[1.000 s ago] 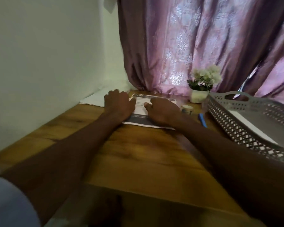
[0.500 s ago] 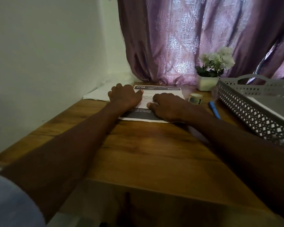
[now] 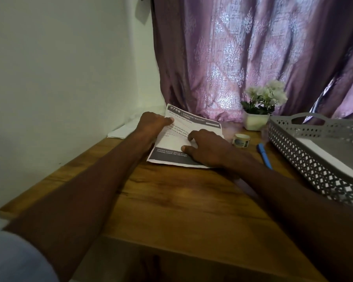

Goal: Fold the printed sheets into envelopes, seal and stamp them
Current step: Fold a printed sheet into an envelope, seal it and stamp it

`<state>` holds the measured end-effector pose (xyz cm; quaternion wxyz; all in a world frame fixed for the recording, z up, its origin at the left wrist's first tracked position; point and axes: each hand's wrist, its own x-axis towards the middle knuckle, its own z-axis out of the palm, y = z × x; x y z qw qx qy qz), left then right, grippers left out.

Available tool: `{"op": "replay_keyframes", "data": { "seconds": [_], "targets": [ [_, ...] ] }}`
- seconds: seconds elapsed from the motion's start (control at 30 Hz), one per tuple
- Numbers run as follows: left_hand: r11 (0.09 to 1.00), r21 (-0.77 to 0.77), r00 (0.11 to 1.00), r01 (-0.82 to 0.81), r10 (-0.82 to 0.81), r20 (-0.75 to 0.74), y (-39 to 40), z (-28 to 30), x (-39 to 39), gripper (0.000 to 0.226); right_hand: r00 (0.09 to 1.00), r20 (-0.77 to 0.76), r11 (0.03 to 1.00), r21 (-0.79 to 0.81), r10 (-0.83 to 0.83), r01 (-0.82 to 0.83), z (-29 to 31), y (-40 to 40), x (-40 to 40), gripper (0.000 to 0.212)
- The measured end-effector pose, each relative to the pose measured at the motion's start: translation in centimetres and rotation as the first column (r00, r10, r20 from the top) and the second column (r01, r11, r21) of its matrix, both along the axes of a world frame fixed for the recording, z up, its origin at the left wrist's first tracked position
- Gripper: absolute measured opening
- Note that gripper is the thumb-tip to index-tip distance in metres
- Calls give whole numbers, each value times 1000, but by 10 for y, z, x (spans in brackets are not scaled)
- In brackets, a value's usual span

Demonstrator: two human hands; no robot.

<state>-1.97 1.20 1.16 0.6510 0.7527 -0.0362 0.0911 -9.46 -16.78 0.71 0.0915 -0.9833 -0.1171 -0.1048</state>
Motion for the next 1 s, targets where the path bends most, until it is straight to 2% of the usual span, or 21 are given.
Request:
{"op": "replay_keyframes", "data": {
  "seconds": [0.1, 0.17, 0.27, 0.33, 0.4, 0.47, 0.53, 0.6, 0.67, 0.7, 0.73, 0.8, 1.0],
  "targets": [
    [987, -107, 993, 121, -121, 11, 11, 0, 1, 24, 998, 5, 998, 20, 58, -58, 0, 3, -1, 55],
    [984, -128, 992, 124, -124, 10, 15, 0, 2, 22, 996, 8, 995, 42, 93, -93, -1, 4, 0, 55],
    [970, -209, 992, 128, -125, 24, 19, 0, 1, 21, 990, 93, 975, 184, 110, -126, 0, 0, 3, 45],
    [940, -303, 987, 157, -161, 11, 21, 3, -2, 26, 971, 237, 947, 313, -3, -74, 3, -9, 7, 46],
    [891, -401, 972, 211, -234, -9, 23, 7, -6, 31, 912, 365, 907, 422, -187, 17, 10, -20, 11, 59],
    [844, -470, 953, 257, -302, -23, 25, 10, -10, 32, 865, 386, 825, 563, -321, 55, 19, -32, 13, 71],
    [818, -496, 933, 293, -357, -37, 25, 10, -12, 35, 874, 307, 674, 738, -377, 32, 26, -43, 16, 74],
    [812, -480, 918, 331, -396, -38, 22, 8, -14, 39, 904, 201, 462, 887, -377, -4, 33, -50, 14, 61],
    [814, -459, 909, 357, -417, -32, 20, 7, -17, 41, 927, 142, 303, 952, -348, -32, 38, -53, 13, 31],
    [812, -452, 904, 370, -426, -25, 19, 7, -18, 41, 934, 128, 258, 965, -333, -41, 40, -53, 12, 16],
    [810, -446, 902, 381, -432, -14, 17, 6, -18, 38, 939, 114, 229, 973, -324, -39, 41, -53, 10, 11],
    [814, -444, 913, 373, -408, 19, 16, 6, -17, 34, 949, 93, 196, 980, -302, -34, 41, -52, 10, 9],
    [845, -438, 948, 306, -312, 60, 20, 7, -10, 41, 982, 50, 62, 997, -181, -40, 38, -56, 11, 24]
  ]
}}
